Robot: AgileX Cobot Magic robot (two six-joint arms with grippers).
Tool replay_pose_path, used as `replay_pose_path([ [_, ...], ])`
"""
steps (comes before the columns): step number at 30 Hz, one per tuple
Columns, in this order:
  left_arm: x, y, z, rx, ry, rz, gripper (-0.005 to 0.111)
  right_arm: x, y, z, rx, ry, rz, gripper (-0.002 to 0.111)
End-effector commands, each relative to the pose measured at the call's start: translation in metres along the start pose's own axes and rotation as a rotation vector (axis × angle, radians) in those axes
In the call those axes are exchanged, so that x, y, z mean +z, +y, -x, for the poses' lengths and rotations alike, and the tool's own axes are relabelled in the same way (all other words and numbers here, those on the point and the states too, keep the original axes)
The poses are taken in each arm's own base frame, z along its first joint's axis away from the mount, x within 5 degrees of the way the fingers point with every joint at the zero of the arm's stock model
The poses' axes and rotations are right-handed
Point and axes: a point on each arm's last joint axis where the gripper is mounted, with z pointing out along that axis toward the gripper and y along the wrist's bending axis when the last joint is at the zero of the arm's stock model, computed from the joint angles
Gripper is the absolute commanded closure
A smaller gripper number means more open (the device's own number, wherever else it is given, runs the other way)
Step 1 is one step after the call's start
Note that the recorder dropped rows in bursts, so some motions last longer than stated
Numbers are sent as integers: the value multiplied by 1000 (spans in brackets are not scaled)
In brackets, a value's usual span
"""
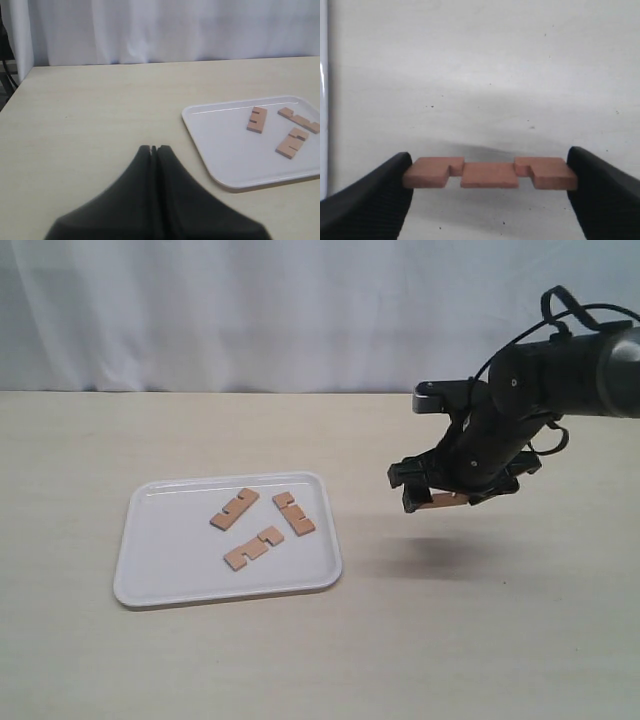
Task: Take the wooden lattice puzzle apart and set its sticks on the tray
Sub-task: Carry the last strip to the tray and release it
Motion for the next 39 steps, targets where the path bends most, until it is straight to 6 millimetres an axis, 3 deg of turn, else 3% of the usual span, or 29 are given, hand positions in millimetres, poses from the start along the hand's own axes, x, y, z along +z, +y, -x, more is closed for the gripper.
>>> replay_pose_path([
  [1, 0, 0, 1, 2, -14, 1, 107, -14, 1, 2, -4, -32, 9, 103],
  [7, 0, 0, 1, 2, -14, 1, 107, -14, 8, 3, 54, -35, 80, 103],
  [18, 0, 0, 1, 2, -14, 1, 107, -10, 51, 10, 98, -103, 533, 103],
  [26, 0, 0, 1, 0, -18, 1, 107, 16, 118, -1, -48, -159, 733, 103],
  [33, 0, 0, 1, 0, -18, 1, 107, 34, 162, -5, -211, -284, 617, 102],
  [35, 0, 0, 1, 0, -16, 1, 107, 33, 166, 0, -290, -341, 540, 90],
  [37, 0, 0, 1, 0, -16, 1, 107, 30, 168, 5, -317, -365, 527, 61],
  [39, 0, 0, 1, 0, -16, 1, 107, 28, 169, 6, -294, -361, 537, 18],
])
